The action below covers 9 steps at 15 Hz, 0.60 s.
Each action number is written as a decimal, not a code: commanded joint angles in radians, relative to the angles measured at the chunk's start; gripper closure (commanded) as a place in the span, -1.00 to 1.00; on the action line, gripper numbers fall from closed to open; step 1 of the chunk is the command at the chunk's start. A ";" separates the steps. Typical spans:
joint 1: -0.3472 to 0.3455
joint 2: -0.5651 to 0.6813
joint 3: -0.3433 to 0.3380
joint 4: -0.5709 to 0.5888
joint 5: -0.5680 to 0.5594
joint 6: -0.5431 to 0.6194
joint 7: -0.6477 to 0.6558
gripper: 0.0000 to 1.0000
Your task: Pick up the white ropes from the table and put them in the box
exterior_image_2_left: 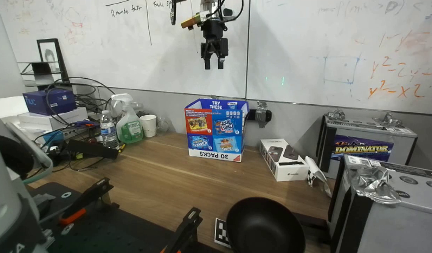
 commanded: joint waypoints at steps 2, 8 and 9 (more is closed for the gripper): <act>-0.001 -0.173 -0.022 -0.264 -0.072 0.085 -0.149 -1.00; -0.045 -0.380 -0.016 -0.572 -0.102 0.233 -0.354 -1.00; -0.054 -0.419 -0.014 -0.625 -0.098 0.258 -0.396 -1.00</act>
